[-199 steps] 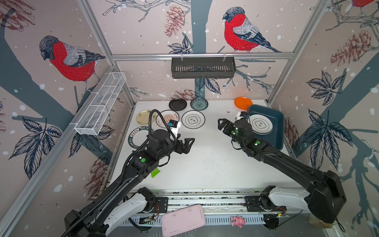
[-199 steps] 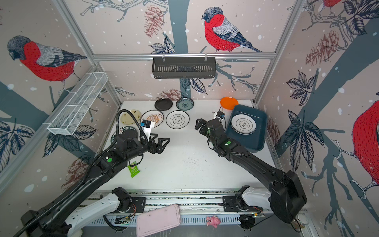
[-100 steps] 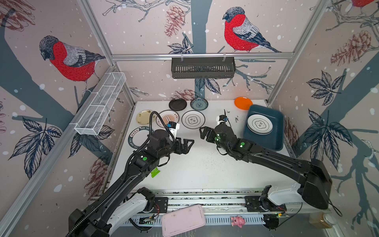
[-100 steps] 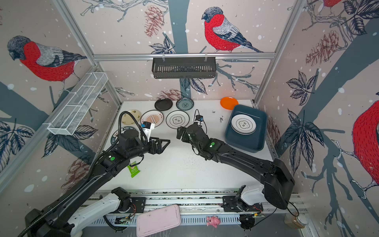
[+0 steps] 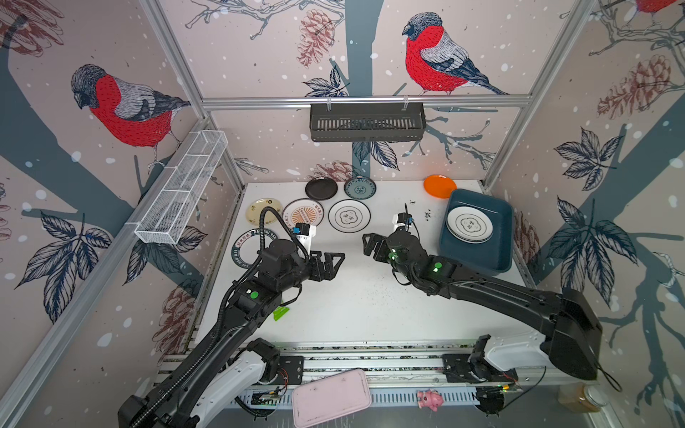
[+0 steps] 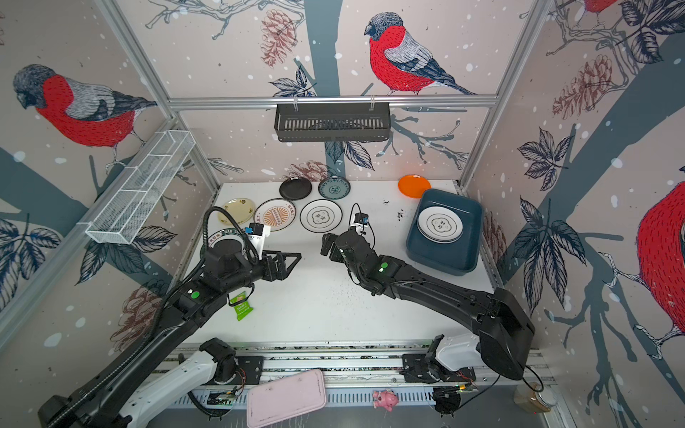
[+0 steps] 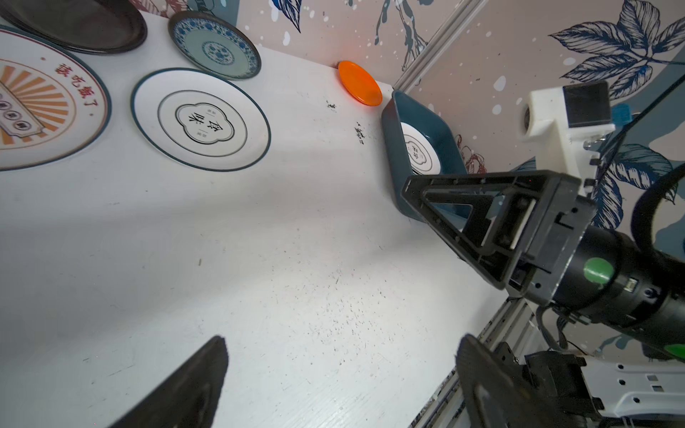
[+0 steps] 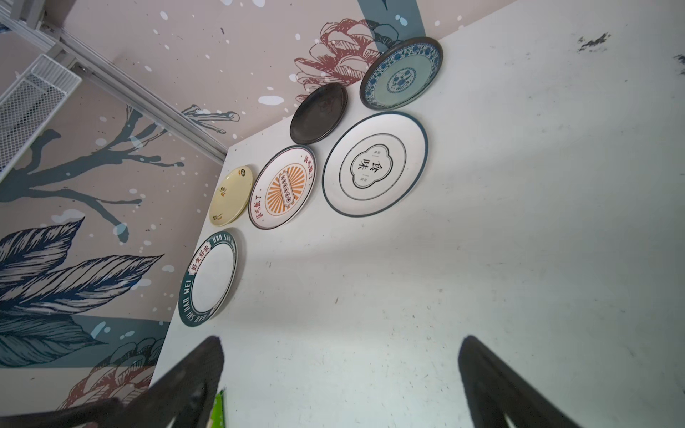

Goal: Place the plates into the plastic bin on the countertop
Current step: 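Move the right gripper out of the bin toward the remaining white plate, then lower the right gripper onto the edge of the white character-printed plate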

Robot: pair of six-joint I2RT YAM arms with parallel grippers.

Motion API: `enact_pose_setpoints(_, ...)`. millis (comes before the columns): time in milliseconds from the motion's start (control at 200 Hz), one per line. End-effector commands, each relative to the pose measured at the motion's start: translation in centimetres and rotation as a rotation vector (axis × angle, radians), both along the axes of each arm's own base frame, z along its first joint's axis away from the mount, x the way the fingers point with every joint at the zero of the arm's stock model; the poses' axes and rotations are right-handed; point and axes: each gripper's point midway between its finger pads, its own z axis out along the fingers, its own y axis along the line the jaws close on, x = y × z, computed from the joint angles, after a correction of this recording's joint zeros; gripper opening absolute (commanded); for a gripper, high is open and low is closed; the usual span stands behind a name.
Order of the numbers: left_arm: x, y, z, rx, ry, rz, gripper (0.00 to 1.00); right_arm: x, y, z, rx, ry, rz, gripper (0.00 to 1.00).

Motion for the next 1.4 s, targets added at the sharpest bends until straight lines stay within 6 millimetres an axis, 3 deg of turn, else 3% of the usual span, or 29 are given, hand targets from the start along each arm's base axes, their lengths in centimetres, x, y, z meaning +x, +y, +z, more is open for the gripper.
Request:
enact_pose_setpoints(0, 0.4, 1.6, 1.4, 0.004, -0.046, 0.093, 0.96, 1.9, 0.1, 2.2, 0.036, -0.065, -0.054, 0.99)
enact_pose_setpoints(195, 0.3, 3.3, 3.1, 0.025, -0.101, 0.160, 0.96, 6.4, -1.0, 3.9, 0.054, -0.091, -0.126, 1.00)
enact_pose_setpoints(345, 0.3, 5.4, 3.9, 0.047, -0.143, 0.265, 0.96, 10.2, -2.1, 3.8, 0.073, -0.081, -0.172, 0.99)
enact_pose_setpoints(575, -0.8, 8.7, 6.3, 0.078, -0.259, 0.383, 0.96, 15.1, -3.5, 1.4, 0.114, -0.034, -0.236, 1.00)
enact_pose_setpoints(720, -0.1, 9.8, 5.4, 0.139, -0.265, 0.440, 0.96, 16.9, -2.3, -0.3, 0.136, -0.016, -0.215, 1.00)
enact_pose_setpoints(851, 1.0, 9.8, 3.9, 0.229, -0.236, 0.448, 0.96, 17.9, -0.6, -3.3, 0.115, 0.050, -0.170, 1.00)
enact_pose_setpoints(926, 1.9, 10.7, 2.7, 0.299, -0.192, 0.492, 0.96, 17.7, 0.6, -4.7, 0.123, 0.079, -0.131, 1.00)
enact_pose_setpoints(1021, 2.7, 10.3, 1.4, 0.303, -0.135, 0.460, 0.96, 17.5, 2.2, -6.1, 0.133, 0.102, -0.082, 1.00)
enact_pose_setpoints(1231, 4.1, 9.8, 1.0, 0.165, -0.074, 0.368, 0.96, 16.7, 4.6, -8.8, 0.132, 0.146, -0.005, 1.00)
enact_pose_setpoints(1396, 5.6, 8.9, -0.5, -0.025, 0.023, 0.291, 0.96, 15.8, 4.6, -9.9, 0.152, 0.168, 0.004, 1.00)
